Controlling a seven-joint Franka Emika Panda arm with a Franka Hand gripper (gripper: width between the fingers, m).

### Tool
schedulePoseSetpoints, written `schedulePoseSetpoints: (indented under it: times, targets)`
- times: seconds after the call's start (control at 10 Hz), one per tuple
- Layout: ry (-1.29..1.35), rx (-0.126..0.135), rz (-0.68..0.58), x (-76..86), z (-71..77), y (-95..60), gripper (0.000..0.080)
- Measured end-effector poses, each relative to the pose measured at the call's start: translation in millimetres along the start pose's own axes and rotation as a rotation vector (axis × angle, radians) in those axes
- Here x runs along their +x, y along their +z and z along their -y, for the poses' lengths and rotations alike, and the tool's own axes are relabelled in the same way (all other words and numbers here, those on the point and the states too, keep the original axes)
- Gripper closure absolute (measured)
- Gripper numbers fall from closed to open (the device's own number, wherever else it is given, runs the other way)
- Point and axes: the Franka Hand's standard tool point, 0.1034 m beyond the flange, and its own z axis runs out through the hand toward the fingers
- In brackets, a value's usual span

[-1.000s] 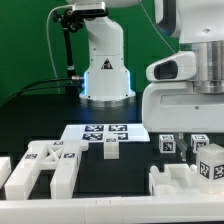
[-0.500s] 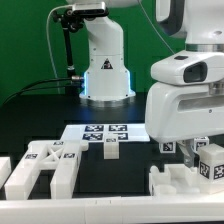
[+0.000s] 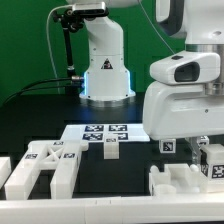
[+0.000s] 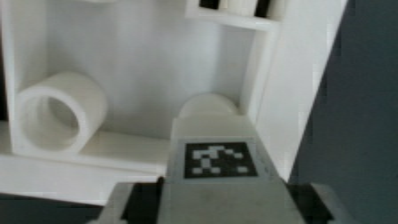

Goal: Assemble chair

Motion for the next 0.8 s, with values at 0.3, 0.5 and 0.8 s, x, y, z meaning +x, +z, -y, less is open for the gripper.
schedulePoseSetpoints:
  times: [0.3, 0.5, 0.8]
  targets:
    - [0.465, 0.011, -0.012, 0.4, 0.9, 1.3, 0.0515]
    - [0.77, 0.045, -0.004, 1.3, -0.5, 1.8, 0.0515]
    - [1.156, 0.066, 0.013, 1.5, 2.7, 1.7, 0.0515]
